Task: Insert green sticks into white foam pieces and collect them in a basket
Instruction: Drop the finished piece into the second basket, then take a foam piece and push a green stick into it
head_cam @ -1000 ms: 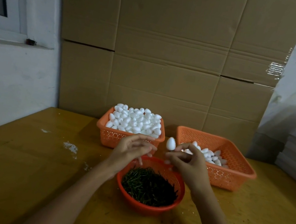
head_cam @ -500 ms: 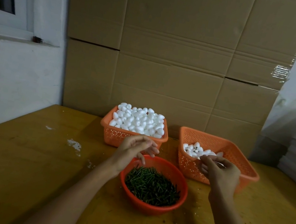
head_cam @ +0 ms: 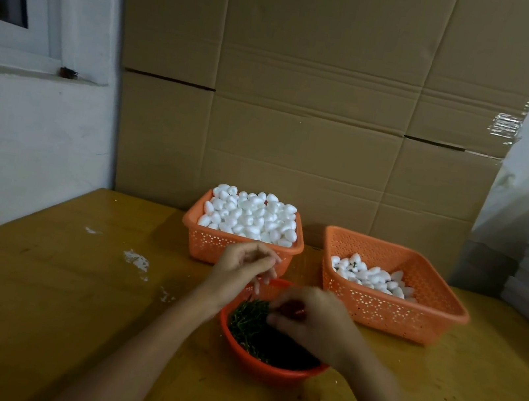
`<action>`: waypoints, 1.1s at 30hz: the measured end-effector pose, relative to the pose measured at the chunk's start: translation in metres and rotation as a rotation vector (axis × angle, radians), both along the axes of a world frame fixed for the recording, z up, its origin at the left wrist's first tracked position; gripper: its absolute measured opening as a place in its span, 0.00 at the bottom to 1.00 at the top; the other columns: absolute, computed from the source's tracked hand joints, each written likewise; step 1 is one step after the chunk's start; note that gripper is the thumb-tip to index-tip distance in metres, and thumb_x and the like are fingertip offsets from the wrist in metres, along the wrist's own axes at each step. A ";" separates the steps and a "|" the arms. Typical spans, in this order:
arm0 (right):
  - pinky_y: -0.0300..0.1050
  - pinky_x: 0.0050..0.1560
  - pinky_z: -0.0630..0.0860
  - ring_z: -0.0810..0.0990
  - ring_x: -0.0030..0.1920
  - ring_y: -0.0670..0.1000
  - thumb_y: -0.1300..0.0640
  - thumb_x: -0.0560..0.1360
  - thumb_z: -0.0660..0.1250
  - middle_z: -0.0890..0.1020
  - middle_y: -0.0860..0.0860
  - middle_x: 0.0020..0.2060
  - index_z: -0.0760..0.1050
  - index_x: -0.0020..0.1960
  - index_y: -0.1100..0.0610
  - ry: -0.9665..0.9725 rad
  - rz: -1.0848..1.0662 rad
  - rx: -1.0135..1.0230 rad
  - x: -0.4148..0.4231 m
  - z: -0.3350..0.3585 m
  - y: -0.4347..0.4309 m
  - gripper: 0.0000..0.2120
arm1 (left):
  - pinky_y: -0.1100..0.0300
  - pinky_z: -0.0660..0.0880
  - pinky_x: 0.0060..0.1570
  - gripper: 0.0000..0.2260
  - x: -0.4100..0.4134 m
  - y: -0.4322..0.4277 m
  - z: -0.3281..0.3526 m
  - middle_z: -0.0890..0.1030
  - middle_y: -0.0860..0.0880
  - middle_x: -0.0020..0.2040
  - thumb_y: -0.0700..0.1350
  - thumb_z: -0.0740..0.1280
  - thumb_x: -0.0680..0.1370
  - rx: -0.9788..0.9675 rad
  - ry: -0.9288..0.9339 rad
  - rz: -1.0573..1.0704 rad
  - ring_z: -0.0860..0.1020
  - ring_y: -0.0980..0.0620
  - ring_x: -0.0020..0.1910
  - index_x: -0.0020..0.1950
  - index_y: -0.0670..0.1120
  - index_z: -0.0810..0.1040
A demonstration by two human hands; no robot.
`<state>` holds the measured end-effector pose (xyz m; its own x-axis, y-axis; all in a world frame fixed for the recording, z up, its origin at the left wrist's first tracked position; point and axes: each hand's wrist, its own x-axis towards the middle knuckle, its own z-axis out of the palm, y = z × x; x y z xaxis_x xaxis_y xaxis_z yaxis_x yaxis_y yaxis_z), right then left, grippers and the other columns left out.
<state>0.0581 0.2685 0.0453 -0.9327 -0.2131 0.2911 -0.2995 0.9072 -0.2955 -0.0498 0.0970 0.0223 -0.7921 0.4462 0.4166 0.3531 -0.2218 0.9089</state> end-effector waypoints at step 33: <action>0.48 0.54 0.78 0.82 0.52 0.46 0.50 0.84 0.67 0.86 0.45 0.52 0.85 0.56 0.50 0.037 -0.030 -0.034 -0.006 -0.008 -0.010 0.09 | 0.57 0.74 0.42 0.10 -0.064 -0.024 0.038 0.83 0.58 0.41 0.58 0.68 0.82 -0.699 0.433 0.664 0.82 0.54 0.46 0.46 0.54 0.80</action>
